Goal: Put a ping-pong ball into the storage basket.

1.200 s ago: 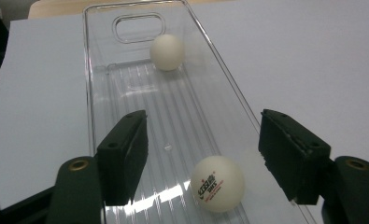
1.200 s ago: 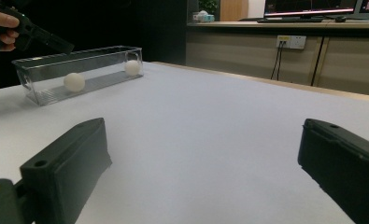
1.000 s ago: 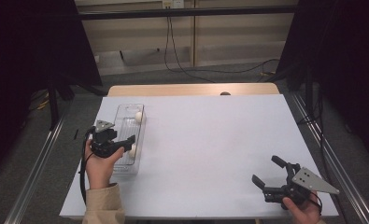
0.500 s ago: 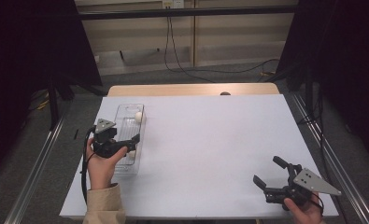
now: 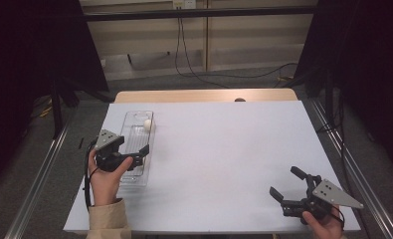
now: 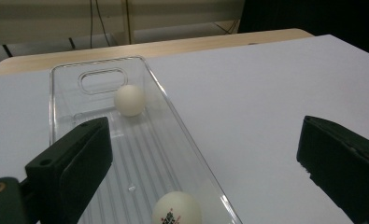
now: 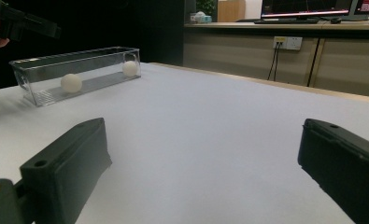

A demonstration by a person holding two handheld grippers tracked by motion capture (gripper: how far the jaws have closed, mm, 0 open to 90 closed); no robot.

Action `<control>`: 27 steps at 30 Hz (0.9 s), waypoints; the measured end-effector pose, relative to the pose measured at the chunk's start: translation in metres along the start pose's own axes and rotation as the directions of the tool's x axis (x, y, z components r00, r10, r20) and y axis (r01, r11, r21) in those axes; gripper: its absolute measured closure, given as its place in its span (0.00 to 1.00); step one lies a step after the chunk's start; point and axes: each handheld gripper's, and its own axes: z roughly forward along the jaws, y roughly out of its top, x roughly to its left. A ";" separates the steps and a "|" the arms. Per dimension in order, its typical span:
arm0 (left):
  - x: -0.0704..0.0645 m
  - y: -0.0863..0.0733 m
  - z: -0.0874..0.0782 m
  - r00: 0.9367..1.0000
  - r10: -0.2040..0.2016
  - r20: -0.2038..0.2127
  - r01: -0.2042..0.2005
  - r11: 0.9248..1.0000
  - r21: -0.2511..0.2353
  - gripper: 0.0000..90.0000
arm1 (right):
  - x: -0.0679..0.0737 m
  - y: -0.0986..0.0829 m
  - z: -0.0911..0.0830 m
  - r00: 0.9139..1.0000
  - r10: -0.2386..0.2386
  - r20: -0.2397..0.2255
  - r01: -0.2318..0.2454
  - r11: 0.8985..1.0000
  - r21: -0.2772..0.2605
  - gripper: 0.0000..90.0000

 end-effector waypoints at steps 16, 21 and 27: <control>0.002 -0.014 -0.016 1.000 -0.010 0.024 0.012 0.997 -0.078 0.04 | 0.000 0.000 -0.003 1.000 -0.007 0.006 0.007 1.000 0.000 0.02; 0.003 -0.020 -0.021 1.000 -0.003 0.020 0.005 0.996 -0.091 0.04 | 0.000 0.000 -0.003 1.000 -0.009 0.006 0.009 1.000 -0.003 0.02; 0.006 -0.027 -0.025 1.000 0.001 0.002 -0.001 0.995 -0.103 0.04 | 0.000 0.001 -0.004 1.000 -0.008 0.008 0.008 1.000 -0.005 0.02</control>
